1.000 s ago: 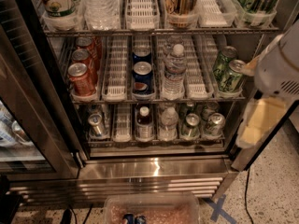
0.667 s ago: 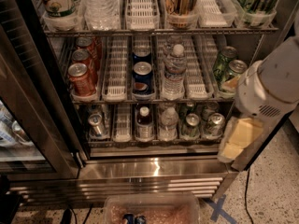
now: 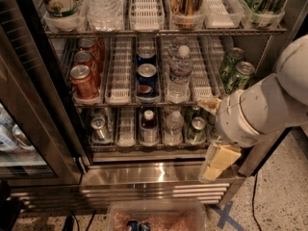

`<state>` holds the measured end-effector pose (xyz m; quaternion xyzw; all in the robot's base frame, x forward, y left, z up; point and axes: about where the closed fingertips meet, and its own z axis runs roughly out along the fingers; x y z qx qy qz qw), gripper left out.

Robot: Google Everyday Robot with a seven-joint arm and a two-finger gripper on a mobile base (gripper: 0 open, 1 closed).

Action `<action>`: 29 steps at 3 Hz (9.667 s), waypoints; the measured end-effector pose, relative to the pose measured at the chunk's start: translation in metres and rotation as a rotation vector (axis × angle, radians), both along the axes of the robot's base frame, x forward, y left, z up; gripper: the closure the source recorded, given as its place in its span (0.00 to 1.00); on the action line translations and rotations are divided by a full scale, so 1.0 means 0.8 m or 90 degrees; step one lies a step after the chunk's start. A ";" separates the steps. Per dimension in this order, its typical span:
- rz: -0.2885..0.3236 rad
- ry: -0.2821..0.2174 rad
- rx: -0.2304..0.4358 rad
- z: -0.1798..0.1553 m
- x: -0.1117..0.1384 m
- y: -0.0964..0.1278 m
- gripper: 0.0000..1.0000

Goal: Pick redbull can from bottom shelf of fridge

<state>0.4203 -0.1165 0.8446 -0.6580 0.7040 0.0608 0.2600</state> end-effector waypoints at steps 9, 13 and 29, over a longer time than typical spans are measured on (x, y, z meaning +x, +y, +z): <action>0.067 -0.140 0.206 -0.186 0.072 0.209 0.00; -0.011 -0.239 0.240 -0.266 0.110 0.288 0.00; -0.402 -0.543 0.595 -0.276 0.197 0.359 0.27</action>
Offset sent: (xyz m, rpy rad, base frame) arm 0.0390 0.0517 -0.0855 0.1737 -0.1103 -0.0494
